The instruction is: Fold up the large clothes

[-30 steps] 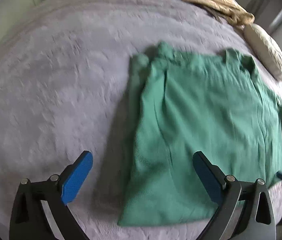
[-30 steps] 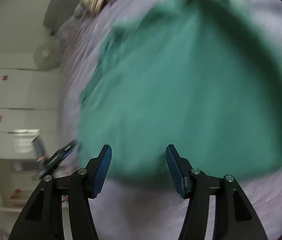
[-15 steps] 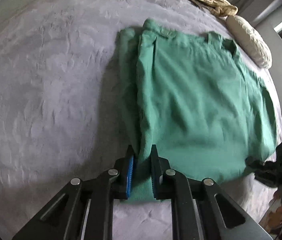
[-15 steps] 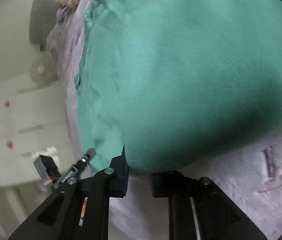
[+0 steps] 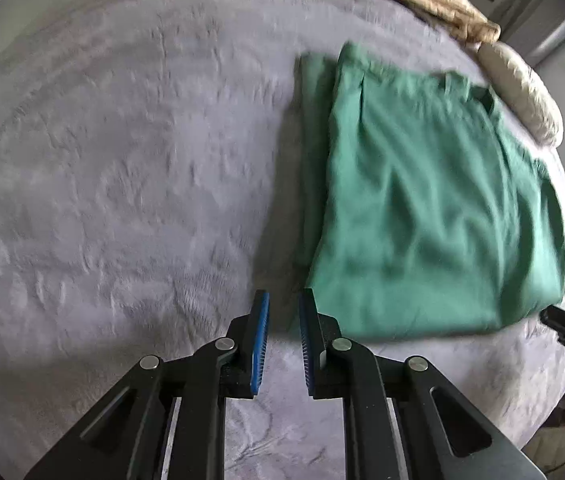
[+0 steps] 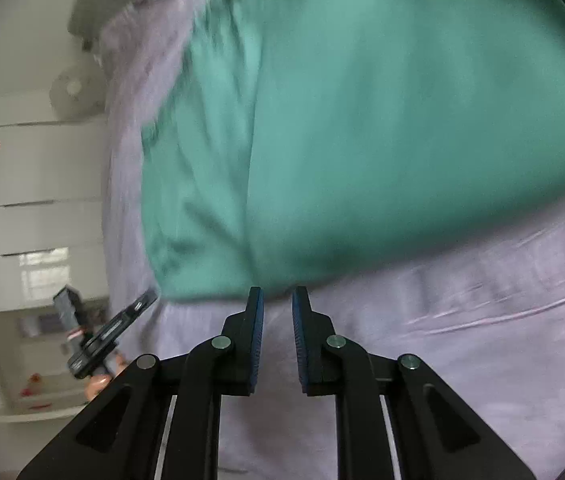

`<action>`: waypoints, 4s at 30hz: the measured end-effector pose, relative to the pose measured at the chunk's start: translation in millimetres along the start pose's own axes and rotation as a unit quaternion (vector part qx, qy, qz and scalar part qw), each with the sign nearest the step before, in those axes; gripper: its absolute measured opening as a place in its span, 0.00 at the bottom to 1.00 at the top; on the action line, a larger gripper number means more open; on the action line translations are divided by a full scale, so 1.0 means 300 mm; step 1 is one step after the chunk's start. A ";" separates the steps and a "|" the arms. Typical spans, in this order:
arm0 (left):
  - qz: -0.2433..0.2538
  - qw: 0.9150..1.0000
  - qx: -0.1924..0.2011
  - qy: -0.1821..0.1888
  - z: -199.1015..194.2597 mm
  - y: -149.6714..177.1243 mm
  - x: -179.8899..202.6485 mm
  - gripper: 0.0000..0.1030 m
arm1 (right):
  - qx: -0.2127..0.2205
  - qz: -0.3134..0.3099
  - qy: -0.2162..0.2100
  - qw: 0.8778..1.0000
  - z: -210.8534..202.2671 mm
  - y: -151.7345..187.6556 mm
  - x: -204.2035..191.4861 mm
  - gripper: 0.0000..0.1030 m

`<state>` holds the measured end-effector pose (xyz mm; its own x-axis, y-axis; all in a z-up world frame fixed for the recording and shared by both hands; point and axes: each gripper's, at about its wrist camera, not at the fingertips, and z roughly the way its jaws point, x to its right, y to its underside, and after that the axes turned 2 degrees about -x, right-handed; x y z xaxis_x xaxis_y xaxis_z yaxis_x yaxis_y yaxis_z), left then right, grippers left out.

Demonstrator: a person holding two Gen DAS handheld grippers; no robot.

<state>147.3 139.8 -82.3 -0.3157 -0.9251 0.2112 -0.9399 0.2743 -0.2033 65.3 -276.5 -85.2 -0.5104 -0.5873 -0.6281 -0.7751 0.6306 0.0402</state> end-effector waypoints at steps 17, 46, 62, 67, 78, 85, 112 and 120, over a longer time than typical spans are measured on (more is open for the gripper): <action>0.009 0.995 -0.022 -0.094 0.082 -0.011 0.089 0.16 | 0.119 0.091 0.200 0.968 -0.323 -0.229 0.412 0.02; 0.040 0.992 -0.080 -0.090 -0.111 0.404 0.234 0.79 | -0.013 0.020 0.150 0.988 -0.103 0.246 -0.015 0.19; 0.008 0.993 -0.082 -0.086 -0.064 0.379 0.056 0.99 | -0.020 -0.028 0.149 0.988 0.006 0.281 -0.177 0.80; -0.009 0.993 -0.083 -0.082 -0.042 0.354 -0.044 0.99 | -0.005 -0.045 0.108 0.993 0.035 0.284 -0.223 1.00; -0.017 0.993 -0.079 -0.087 -0.039 0.307 -0.152 0.99 | -0.057 0.032 0.020 0.998 0.204 0.276 -0.206 1.00; -0.011 0.994 -0.078 -0.080 -0.030 0.276 -0.169 0.99 | -0.062 0.067 -0.011 0.996 0.279 0.260 -0.185 1.00; -0.136 0.960 -0.059 0.236 0.119 -0.004 -0.246 0.99 | -0.013 0.151 -0.241 0.959 0.536 0.068 -0.214 0.07; -0.114 0.937 -0.093 0.316 0.249 -0.219 -0.141 0.99 | -0.017 0.109 -0.267 0.958 0.446 0.034 -0.272 0.07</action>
<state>232.3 141.3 -149.4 -0.0629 -0.6410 0.7650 -0.9802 0.1840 0.0735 149.0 -154.2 -137.6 -0.4055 -0.0959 -0.9090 -0.6888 0.6858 0.2350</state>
